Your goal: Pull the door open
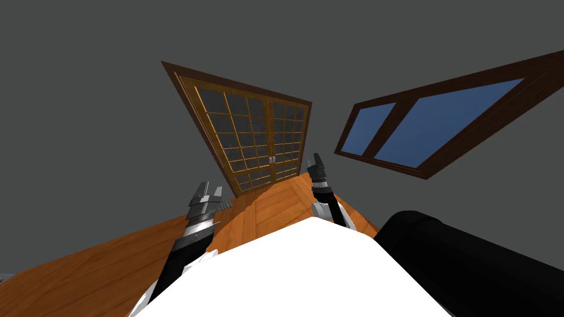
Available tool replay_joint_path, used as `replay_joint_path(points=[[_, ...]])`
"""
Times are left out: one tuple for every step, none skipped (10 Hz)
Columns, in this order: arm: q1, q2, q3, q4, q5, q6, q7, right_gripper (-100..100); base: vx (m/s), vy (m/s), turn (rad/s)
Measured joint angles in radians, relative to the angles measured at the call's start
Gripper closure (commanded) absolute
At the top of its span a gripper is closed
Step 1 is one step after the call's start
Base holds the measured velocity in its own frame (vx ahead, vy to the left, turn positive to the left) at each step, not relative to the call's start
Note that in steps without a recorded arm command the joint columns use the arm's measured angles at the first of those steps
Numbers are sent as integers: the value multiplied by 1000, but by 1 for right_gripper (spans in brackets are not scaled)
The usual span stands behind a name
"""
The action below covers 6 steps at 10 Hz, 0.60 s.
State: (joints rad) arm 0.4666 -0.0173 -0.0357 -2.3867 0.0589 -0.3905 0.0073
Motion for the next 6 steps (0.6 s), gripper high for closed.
replay_joint_path(points=[[-1,-5,-4,20,4,-8,10,-100,156,16,15],[-8,-11,-10,42,10,-16,25,-100,166,8,13],[-5,-14,-9,57,17,-23,40,-100,154,2,15],[-14,-20,-17,88,21,-35,55,-100,163,14,21],[-19,-26,-22,108,28,-40,72,-100,182,46,16],[-19,-28,-22,131,38,-49,93,-100,149,16,5]])
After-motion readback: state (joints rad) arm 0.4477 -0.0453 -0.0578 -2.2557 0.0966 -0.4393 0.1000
